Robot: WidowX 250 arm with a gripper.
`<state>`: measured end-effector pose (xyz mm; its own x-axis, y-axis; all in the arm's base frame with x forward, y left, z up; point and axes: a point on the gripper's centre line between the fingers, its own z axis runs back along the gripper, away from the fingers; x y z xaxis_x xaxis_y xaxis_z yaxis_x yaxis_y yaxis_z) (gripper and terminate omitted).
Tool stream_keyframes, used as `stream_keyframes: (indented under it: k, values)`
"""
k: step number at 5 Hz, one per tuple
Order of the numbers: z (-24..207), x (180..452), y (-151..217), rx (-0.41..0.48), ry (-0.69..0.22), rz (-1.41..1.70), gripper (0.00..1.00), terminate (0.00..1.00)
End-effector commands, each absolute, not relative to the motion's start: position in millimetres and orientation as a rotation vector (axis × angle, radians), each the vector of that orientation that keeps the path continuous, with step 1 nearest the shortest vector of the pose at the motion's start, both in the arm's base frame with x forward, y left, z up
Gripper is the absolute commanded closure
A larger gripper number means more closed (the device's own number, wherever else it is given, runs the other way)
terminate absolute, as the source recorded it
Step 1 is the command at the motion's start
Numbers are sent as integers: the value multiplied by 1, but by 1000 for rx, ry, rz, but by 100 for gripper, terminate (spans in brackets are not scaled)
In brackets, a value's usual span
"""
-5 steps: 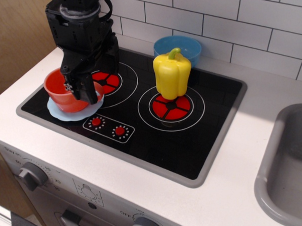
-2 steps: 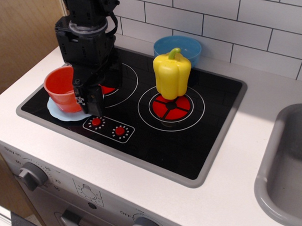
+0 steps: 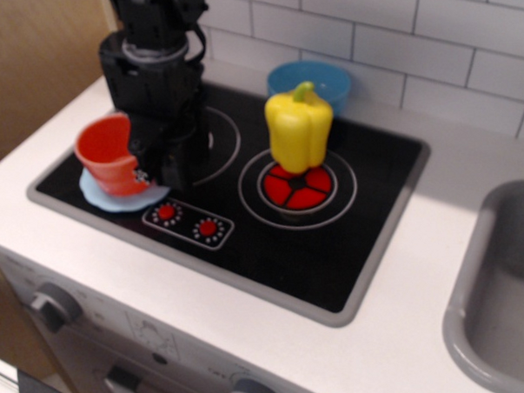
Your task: Take cup off plate
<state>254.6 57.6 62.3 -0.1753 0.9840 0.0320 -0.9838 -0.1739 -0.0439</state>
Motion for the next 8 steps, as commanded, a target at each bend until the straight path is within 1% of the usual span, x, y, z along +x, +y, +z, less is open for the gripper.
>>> stream_keyframes:
  k: [1,3,4,5,6,7,8]
  values:
    - [80,268,61,-29,-109,1733,100,0]
    - [99,265,46,-43,-94,1658,100,0]
    - [104,261,23,-61,-74,1526,100,0]
    - [103,256,-7,-91,-54,1378,100,0]
    - [97,251,-34,-116,-54,1232,100,0]
    - [91,245,-55,-144,-47,1125,100,0]
    - [86,239,-70,-145,-18,1078,100,0]
